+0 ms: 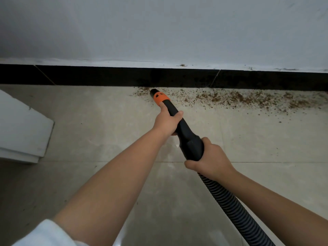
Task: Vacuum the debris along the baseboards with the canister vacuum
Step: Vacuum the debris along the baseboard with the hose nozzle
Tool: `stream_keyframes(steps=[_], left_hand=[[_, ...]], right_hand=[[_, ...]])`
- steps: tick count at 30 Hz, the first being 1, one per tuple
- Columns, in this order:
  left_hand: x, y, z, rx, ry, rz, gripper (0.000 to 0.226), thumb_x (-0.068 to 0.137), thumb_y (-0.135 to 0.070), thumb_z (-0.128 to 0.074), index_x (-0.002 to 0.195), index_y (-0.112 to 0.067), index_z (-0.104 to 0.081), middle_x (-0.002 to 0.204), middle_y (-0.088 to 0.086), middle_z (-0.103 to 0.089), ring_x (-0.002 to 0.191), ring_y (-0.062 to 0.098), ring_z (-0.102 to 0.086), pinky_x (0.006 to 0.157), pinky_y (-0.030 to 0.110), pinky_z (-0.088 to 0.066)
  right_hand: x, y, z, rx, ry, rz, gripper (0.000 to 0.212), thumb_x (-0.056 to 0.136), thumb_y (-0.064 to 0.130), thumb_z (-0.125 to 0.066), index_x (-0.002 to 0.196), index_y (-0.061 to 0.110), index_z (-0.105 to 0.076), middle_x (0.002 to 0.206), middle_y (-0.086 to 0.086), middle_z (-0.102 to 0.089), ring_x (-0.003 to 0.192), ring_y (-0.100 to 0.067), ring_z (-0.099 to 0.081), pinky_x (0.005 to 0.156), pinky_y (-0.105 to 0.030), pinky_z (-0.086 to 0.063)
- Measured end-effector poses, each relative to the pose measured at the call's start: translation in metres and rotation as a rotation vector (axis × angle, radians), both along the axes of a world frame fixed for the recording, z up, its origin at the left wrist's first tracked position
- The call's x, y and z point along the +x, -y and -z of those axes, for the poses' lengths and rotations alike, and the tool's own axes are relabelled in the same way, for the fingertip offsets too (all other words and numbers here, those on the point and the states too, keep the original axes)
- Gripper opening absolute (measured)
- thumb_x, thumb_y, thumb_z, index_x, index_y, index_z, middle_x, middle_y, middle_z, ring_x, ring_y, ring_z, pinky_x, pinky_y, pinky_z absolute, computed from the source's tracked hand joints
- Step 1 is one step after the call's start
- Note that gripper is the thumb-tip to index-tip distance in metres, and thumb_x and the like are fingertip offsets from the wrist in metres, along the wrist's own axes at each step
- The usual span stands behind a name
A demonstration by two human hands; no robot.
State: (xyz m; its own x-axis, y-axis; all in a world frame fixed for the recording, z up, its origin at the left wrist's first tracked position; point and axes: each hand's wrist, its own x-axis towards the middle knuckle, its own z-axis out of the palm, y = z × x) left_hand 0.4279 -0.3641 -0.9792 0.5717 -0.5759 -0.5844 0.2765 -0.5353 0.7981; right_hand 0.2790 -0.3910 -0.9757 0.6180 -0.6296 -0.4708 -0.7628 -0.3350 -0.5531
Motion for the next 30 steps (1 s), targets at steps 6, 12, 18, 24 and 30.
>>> stream_keyframes(steps=[6,12,18,24,30], left_hand=[[0.013,0.004,0.0,0.007,-0.021,0.008,0.078,0.096,-0.026,-0.05,0.15,-0.027,0.006,0.135,0.007,-0.045,0.108,0.026,-0.054,0.083,0.037,-0.053],[0.02,0.008,-0.002,0.033,-0.057,-0.001,0.079,0.095,-0.024,-0.053,0.151,-0.027,0.002,0.136,0.007,-0.045,0.111,0.027,-0.054,0.081,0.036,-0.052],[0.015,0.013,-0.002,0.055,0.023,-0.02,0.076,0.095,-0.029,-0.052,0.151,-0.024,-0.001,0.142,0.01,-0.041,0.12,0.032,-0.05,0.098,0.045,-0.047],[0.013,0.012,-0.001,0.04,0.057,-0.057,0.072,0.096,-0.028,-0.049,0.151,-0.022,-0.004,0.143,0.01,-0.04,0.12,0.032,-0.049,0.099,0.044,-0.046],[0.017,-0.007,0.002,0.001,0.08,-0.128,0.07,0.097,-0.028,-0.048,0.151,-0.021,-0.005,0.145,0.008,-0.037,0.123,0.03,-0.047,0.102,0.042,-0.044]], right_hand=[[0.012,0.001,0.003,-0.023,0.02,-0.014,0.047,0.068,0.034,-0.072,0.096,0.018,-0.038,0.078,0.007,-0.05,0.067,-0.01,-0.053,0.053,-0.023,-0.043],[0.015,0.005,0.003,-0.039,0.002,-0.048,0.049,0.068,0.036,-0.073,0.097,0.018,-0.038,0.08,0.007,-0.051,0.072,-0.015,-0.056,0.056,-0.026,-0.045],[0.018,0.008,0.003,-0.028,0.006,-0.043,0.048,0.068,0.036,-0.073,0.096,0.017,-0.038,0.078,0.007,-0.049,0.066,-0.01,-0.051,0.051,-0.025,-0.041],[0.02,0.007,-0.003,-0.041,-0.003,-0.057,0.048,0.069,0.036,-0.072,0.095,0.017,-0.037,0.076,0.008,-0.047,0.065,-0.011,-0.05,0.051,-0.025,-0.039],[0.026,-0.004,-0.007,-0.047,-0.002,-0.096,0.047,0.069,0.037,-0.072,0.094,0.018,-0.037,0.076,0.009,-0.047,0.063,-0.007,-0.048,0.048,-0.022,-0.035]])
